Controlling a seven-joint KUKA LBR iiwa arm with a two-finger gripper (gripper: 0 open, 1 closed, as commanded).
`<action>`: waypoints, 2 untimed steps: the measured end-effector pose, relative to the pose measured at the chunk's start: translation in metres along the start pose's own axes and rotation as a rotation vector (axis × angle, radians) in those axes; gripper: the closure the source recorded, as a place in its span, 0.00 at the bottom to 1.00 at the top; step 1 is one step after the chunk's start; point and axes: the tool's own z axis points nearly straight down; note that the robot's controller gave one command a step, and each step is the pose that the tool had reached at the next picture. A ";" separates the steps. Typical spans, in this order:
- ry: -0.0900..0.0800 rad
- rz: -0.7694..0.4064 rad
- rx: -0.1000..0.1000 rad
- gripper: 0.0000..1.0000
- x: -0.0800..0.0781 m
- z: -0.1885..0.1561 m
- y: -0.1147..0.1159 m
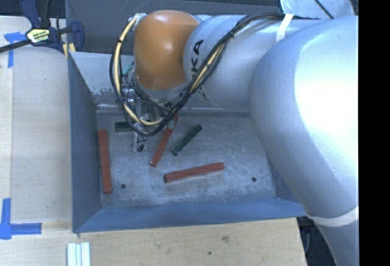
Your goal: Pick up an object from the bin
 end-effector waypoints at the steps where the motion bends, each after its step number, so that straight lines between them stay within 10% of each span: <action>1: -0.003 -0.007 -0.001 0.00 0.005 0.034 -0.005; 2: -0.010 -0.006 -0.002 1.00 0.002 0.030 -0.005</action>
Offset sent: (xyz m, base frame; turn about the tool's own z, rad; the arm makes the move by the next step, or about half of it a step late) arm -0.0029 -0.0054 -0.0318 -0.0075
